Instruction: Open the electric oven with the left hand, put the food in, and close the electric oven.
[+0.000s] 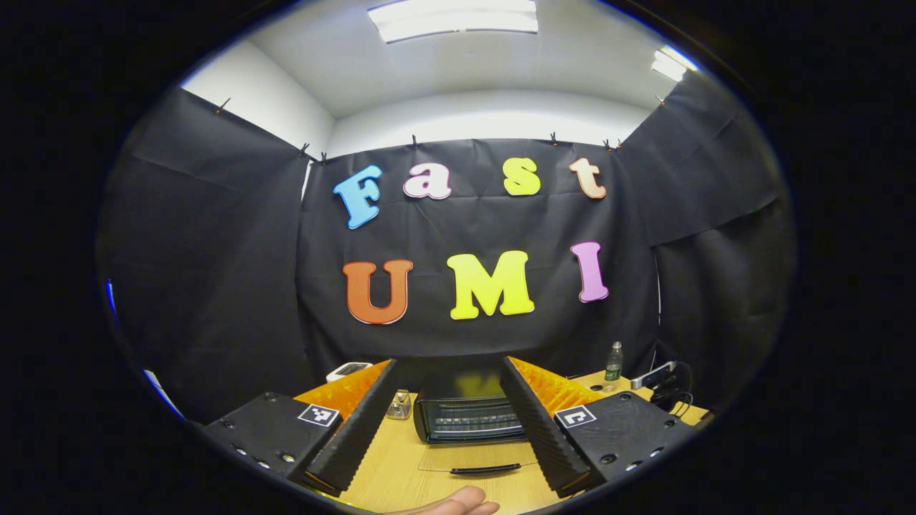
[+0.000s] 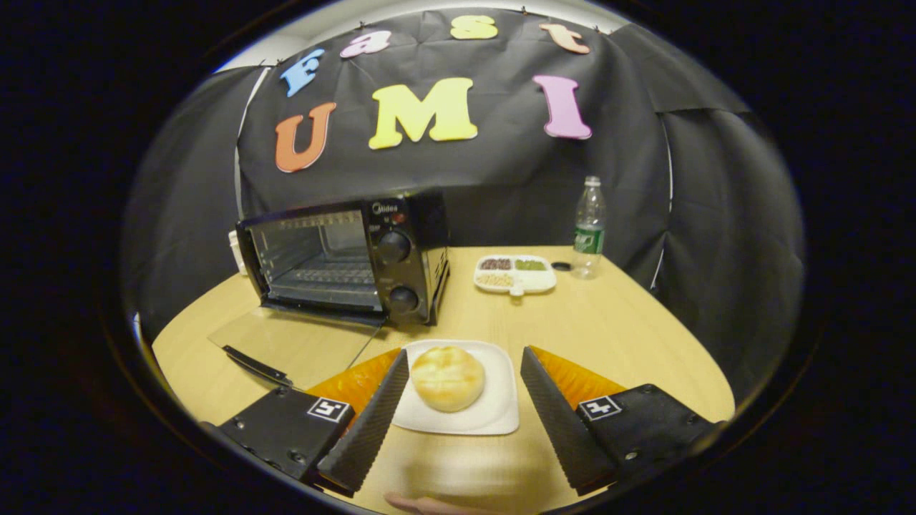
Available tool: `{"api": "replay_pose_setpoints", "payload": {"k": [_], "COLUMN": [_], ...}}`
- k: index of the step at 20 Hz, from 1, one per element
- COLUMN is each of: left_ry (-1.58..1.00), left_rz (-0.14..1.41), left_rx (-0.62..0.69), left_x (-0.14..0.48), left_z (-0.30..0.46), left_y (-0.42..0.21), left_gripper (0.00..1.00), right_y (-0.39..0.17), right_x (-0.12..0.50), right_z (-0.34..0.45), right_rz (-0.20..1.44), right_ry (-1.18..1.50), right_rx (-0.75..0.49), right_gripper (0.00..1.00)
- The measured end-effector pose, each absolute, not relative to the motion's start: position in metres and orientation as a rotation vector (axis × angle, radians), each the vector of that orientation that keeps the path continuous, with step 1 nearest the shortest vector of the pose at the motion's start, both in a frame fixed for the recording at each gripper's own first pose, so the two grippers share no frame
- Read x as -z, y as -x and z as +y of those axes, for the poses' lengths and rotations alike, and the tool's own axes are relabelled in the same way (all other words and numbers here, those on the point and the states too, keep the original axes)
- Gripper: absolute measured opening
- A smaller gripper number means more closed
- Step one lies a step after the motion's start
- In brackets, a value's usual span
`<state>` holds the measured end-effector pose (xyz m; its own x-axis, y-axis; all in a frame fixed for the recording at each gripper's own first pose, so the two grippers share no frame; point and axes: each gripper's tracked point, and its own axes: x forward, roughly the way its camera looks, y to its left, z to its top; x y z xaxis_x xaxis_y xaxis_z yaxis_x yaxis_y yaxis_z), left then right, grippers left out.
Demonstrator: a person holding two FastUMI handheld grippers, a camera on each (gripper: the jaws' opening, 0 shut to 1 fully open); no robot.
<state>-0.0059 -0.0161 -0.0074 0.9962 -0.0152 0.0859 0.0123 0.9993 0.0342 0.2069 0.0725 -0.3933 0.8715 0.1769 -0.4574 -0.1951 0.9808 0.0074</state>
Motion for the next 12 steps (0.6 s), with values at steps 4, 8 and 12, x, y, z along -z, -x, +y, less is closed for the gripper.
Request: {"api": "replay_pose_setpoints", "payload": {"k": [4, 8, 12], "left_ry": [-0.02, 0.003, 0.006], "left_rz": [-0.059, -0.034, -0.017], "left_rx": [-0.018, -0.036, -0.037], "left_x": [0.021, 0.032, 0.038], "left_z": [0.0, 0.01, 0.014], "left_y": [0.0, -0.005, -0.007], "left_gripper": [0.93, 0.93, 0.93], "right_y": [-0.217, -0.228, -0.239], "right_x": [0.426, 0.436, 0.446], "right_z": [0.085, 0.089, 0.087], "right_rz": [0.583, 0.611, 0.624], "right_ry": [0.02, 0.05, 0.062], "right_rx": [-0.218, -0.199, -0.177], "right_gripper": [1.0, 1.0, 0.96]}}
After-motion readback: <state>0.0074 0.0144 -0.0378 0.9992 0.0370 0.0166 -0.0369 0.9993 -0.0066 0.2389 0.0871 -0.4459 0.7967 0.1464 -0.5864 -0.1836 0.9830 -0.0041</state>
